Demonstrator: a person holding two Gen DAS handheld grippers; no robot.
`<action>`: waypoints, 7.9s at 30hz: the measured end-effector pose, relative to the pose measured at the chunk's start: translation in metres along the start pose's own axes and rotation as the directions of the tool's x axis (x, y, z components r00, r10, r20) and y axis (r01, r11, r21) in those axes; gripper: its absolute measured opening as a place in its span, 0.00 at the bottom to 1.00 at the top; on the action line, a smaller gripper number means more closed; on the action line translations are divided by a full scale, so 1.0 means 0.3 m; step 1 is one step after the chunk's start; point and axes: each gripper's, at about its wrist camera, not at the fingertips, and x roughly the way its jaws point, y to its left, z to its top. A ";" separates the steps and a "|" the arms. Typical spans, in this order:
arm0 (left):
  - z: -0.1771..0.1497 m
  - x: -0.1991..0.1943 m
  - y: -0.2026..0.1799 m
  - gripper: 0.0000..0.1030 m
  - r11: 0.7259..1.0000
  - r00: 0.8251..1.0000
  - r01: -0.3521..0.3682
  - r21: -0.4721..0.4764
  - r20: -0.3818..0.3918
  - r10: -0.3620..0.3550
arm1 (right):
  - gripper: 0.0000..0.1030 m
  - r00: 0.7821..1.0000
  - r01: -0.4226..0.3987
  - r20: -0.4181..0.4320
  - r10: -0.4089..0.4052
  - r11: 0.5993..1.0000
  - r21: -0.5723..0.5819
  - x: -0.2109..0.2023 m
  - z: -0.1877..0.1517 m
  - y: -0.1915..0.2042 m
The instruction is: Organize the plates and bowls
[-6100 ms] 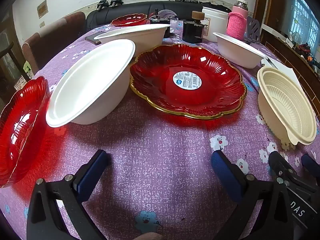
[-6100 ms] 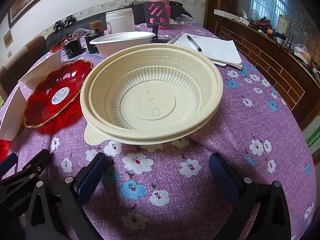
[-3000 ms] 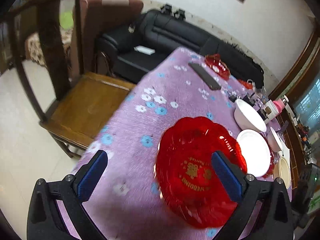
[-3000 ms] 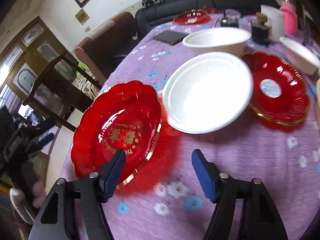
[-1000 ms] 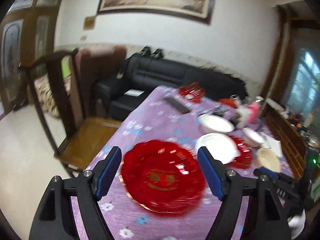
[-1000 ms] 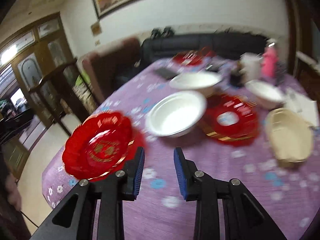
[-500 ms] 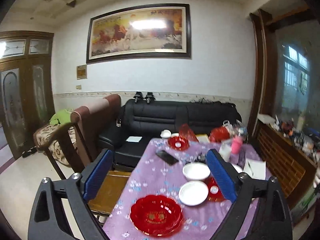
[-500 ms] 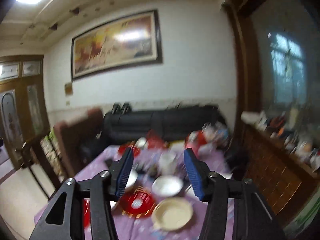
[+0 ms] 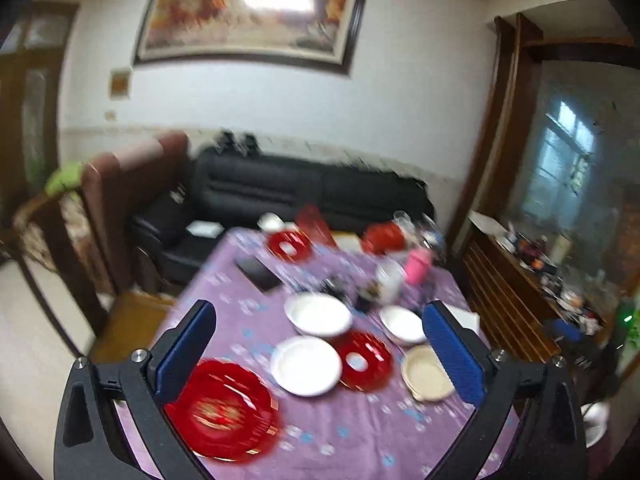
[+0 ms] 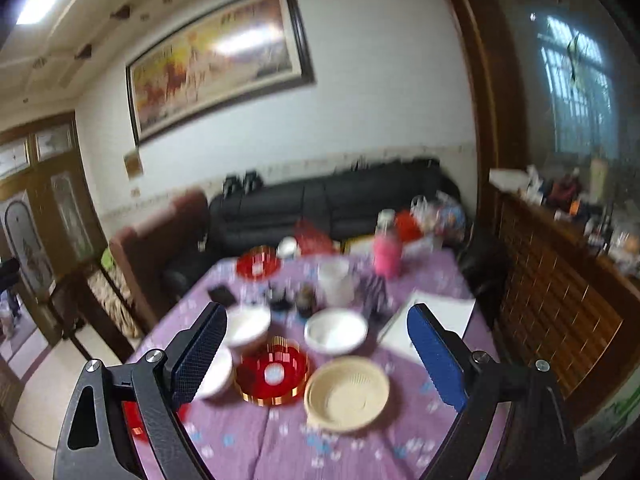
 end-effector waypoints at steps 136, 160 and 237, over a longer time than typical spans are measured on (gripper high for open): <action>-0.593 0.586 0.680 0.23 0.915 0.920 -0.259 -0.309 -0.366 0.137 | 0.19 0.776 -0.408 -0.502 0.381 0.911 0.061 0.900 -0.586 0.994; -0.575 0.551 0.727 0.64 0.908 0.932 -0.268 -0.322 -0.324 0.160 | 0.36 0.806 -0.337 -0.521 0.280 0.941 -0.016 0.973 -0.641 1.043; -0.415 0.446 -0.066 1.00 0.984 0.983 -0.108 0.140 -0.131 0.126 | 0.76 0.985 0.034 -0.170 -0.019 0.996 0.087 0.487 -0.355 0.149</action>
